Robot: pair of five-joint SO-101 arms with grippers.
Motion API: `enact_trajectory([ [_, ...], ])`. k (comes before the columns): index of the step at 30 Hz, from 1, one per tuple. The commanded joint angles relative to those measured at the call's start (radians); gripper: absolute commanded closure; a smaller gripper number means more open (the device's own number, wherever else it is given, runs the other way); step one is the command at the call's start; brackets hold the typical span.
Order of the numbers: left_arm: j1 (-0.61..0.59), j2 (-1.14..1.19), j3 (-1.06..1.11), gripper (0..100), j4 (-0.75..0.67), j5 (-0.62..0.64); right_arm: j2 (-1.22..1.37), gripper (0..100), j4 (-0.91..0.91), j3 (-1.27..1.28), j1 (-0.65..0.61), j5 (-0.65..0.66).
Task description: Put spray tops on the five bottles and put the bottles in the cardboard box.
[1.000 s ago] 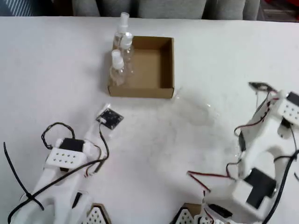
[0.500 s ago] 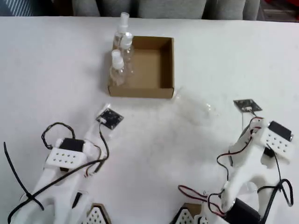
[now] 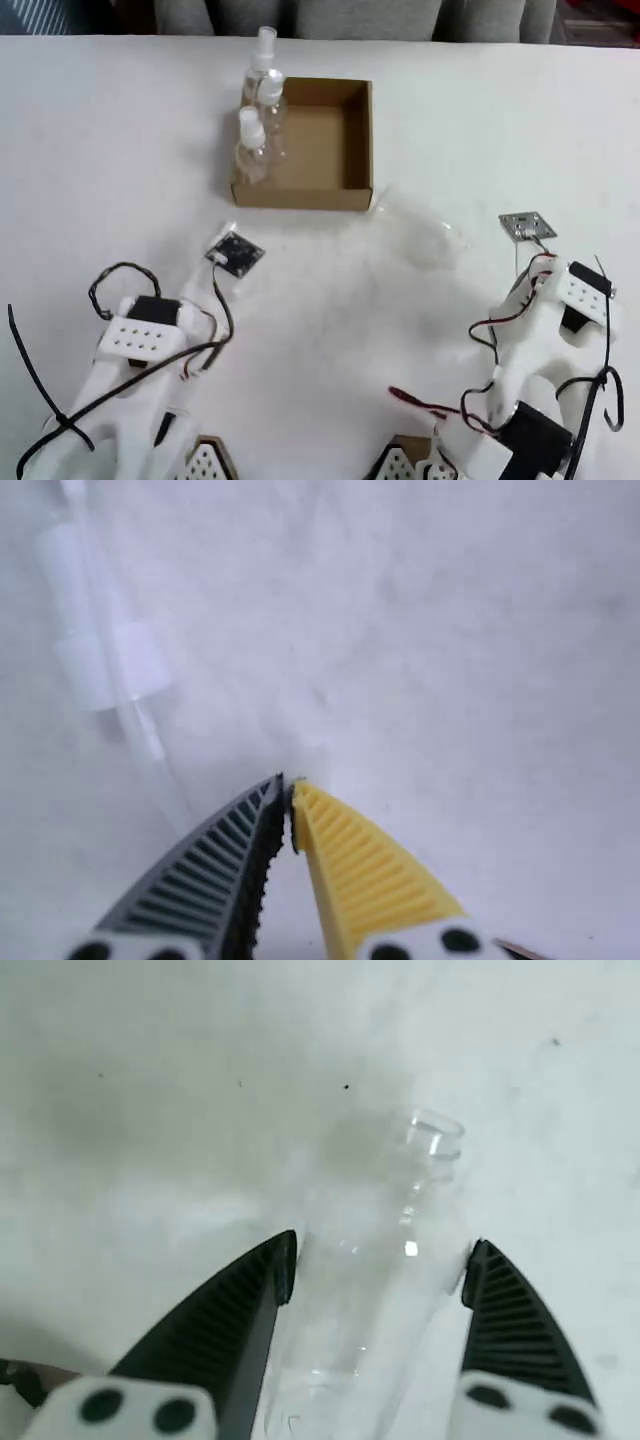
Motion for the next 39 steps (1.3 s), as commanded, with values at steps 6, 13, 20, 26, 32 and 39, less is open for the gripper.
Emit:
enact_trajectory([
  [6, 0.008, -0.016, 0.0, 98, -0.02, -0.002, -0.002, 75.7, -0.008, -0.002, 0.007, -0.137],
  [13, 0.008, -0.016, 0.002, 98, -0.02, -0.002, -0.001, 75.6, -0.013, 0.008, 0.002, -0.153],
  [20, 0.008, -0.016, 0.002, 98, -0.02, -0.002, -0.002, 75.7, -0.039, 0.046, -0.015, -0.034],
  [26, 0.008, -0.016, 0.002, 98, -0.02, -0.002, -0.002, 75.6, -0.041, 0.046, -0.019, 0.015],
  [32, 0.008, -0.016, 0.002, 98, -0.02, -0.002, -0.002, 73.0, -0.038, 0.043, -0.013, 0.077],
  [39, 0.008, -0.016, 0.002, 98, -0.02, -0.002, -0.002, 68.6, -0.008, 0.043, -0.015, 0.215],
])
